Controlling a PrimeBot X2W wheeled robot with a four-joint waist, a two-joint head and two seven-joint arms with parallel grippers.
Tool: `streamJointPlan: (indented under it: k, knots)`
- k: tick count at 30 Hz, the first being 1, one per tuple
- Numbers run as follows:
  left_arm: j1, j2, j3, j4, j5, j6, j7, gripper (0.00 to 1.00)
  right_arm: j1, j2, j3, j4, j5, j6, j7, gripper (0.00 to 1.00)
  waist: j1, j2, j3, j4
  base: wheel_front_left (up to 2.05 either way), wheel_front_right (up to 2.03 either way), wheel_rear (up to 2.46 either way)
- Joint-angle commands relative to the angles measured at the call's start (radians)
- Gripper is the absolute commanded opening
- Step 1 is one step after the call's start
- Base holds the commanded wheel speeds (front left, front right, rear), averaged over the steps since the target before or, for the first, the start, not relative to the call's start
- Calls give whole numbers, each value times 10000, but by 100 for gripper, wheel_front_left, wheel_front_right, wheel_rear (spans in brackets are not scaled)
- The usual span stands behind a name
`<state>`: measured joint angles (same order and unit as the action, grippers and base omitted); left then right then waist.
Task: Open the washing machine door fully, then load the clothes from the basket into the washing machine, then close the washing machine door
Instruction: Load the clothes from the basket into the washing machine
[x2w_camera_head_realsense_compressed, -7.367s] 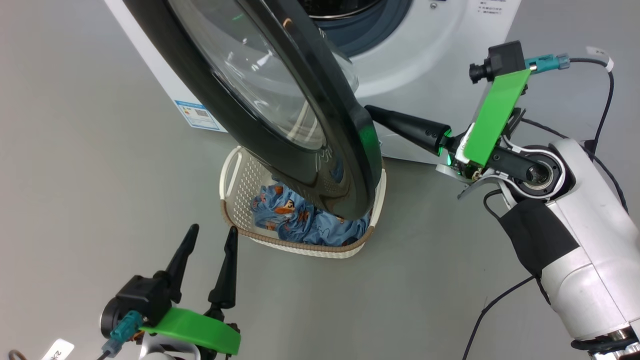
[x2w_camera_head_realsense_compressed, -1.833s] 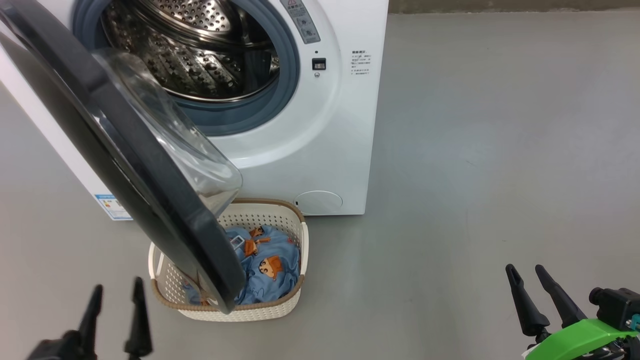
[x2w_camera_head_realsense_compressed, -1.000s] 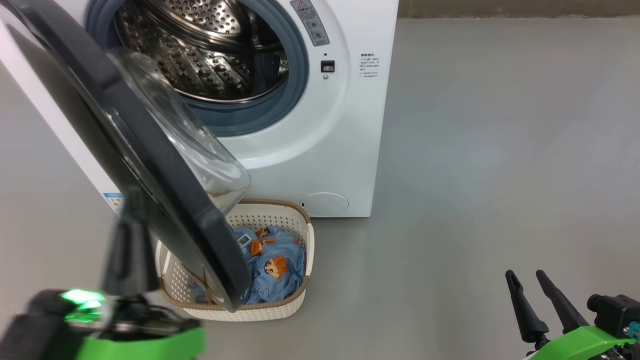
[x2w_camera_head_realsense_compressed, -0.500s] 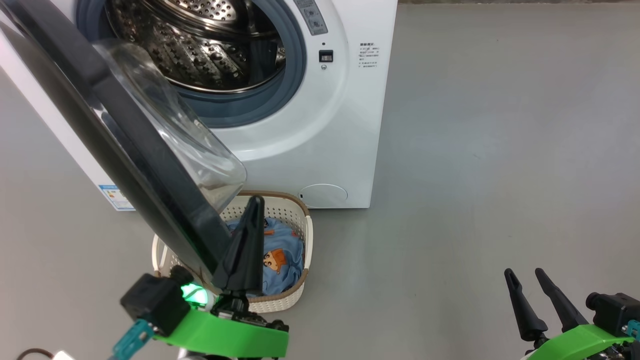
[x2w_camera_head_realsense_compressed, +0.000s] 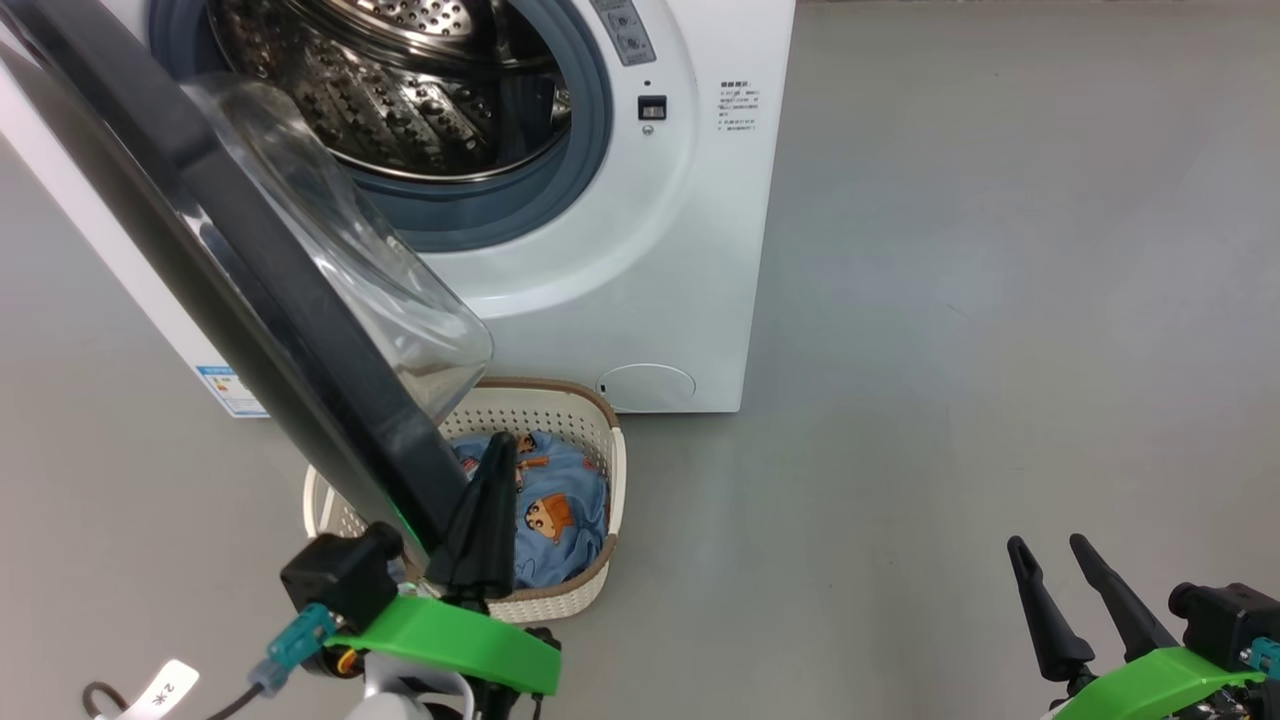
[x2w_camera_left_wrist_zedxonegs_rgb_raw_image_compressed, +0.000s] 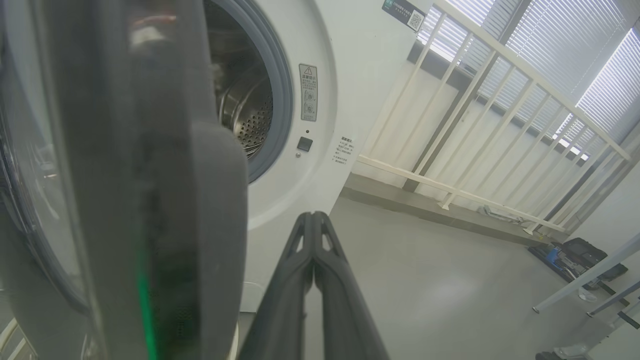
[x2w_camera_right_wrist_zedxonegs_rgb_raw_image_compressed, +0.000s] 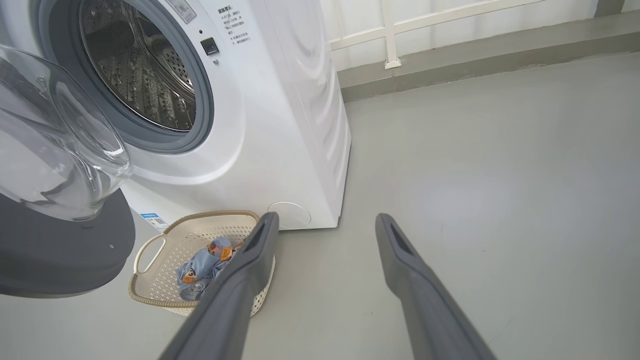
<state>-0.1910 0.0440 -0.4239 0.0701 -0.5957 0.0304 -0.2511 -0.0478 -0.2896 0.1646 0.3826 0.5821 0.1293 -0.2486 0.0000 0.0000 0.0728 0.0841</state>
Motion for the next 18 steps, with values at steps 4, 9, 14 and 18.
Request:
streamJointPlan:
  k: [4, 9, 14, 18]
  knots:
    - [-539, 62, 585, 99, -125, -77, -103, 0, -267, -221, 121, -253, -195, 14, -132, 100, 0, 0, 23, -12, 0, 0, 0]
    - [-544, 62, 754, 252, -167, -112, -104, 0, -265, -221, 103, -311, -340, 14, -132, 100, 0, 0, 47, -11, 0, 0, 0]
    - [-505, 62, 957, 411, -195, -164, -105, 0, -241, -200, -2, -402, -594, 14, -132, 100, 0, 0, 74, 21, 0, 0, 0]
    - [-438, 62, 1070, 440, -186, -172, -105, 0, -222, -204, -34, -456, -766, 14, -132, 100, 0, 0, 77, 52, 0, 0, 0]
